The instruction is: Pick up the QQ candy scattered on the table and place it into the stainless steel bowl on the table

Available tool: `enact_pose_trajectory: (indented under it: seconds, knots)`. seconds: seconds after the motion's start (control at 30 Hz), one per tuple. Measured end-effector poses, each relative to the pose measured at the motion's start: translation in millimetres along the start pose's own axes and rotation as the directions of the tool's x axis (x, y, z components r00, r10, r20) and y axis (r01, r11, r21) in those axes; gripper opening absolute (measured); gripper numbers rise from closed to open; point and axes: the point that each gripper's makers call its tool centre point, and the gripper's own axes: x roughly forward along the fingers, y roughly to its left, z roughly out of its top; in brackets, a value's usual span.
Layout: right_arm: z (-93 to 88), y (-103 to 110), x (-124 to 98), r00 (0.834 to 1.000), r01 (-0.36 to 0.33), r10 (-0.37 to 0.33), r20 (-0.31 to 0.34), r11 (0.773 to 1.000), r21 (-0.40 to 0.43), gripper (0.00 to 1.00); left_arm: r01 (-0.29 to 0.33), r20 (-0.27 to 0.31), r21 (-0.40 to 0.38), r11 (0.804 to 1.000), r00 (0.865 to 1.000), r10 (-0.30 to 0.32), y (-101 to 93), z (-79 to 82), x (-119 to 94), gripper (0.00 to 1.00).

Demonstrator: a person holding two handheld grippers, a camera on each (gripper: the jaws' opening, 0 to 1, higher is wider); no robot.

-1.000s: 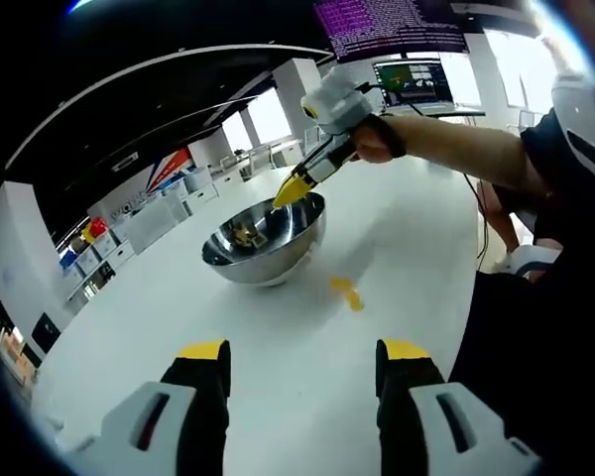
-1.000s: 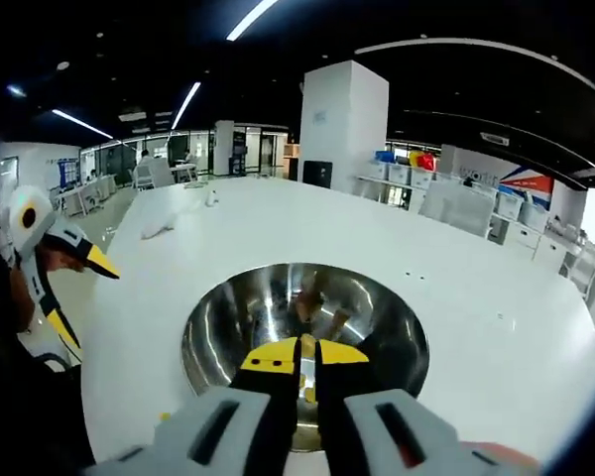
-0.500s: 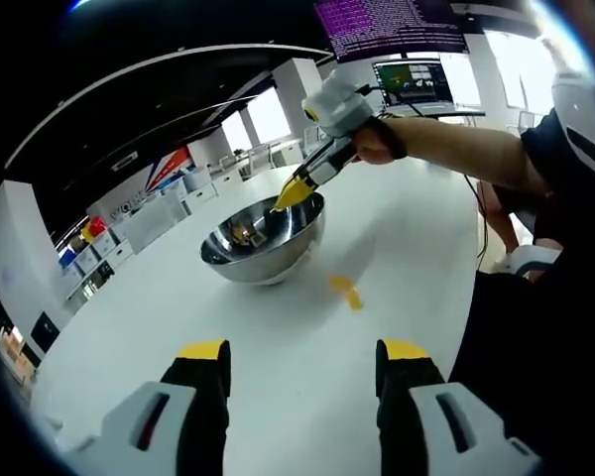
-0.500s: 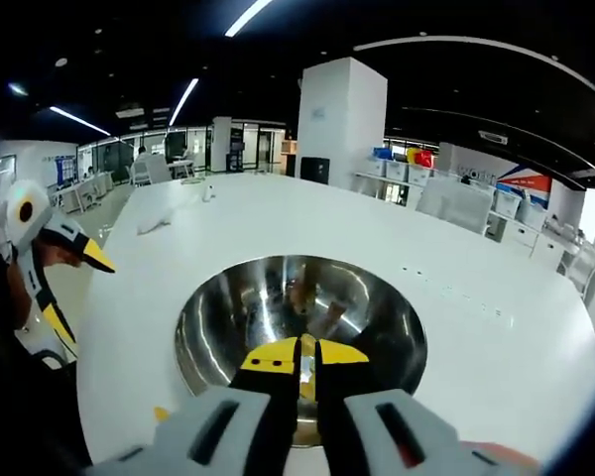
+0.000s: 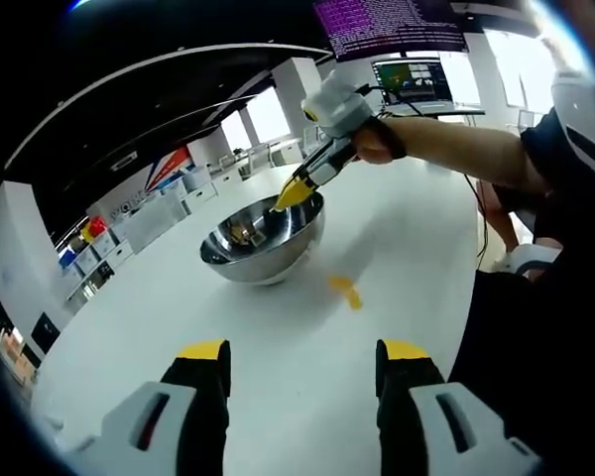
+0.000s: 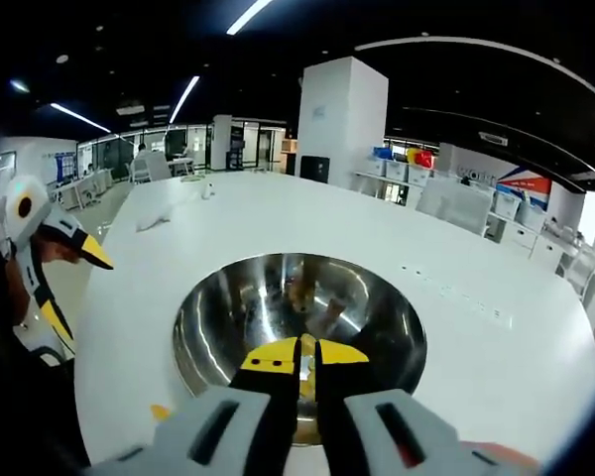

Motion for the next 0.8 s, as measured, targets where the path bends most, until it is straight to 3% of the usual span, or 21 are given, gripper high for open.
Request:
enact_pose_trajectory:
  seconds: [0.8]
  knots:
    - [-1.9, 1.5, 0.8, 1.0, -0.01, 0.01, 0.001, 1.0, -0.007, 0.05, 0.004, -0.006, 0.005, 1.0, 1.0, -0.004, -2.5, 0.0, 1.4, 0.59]
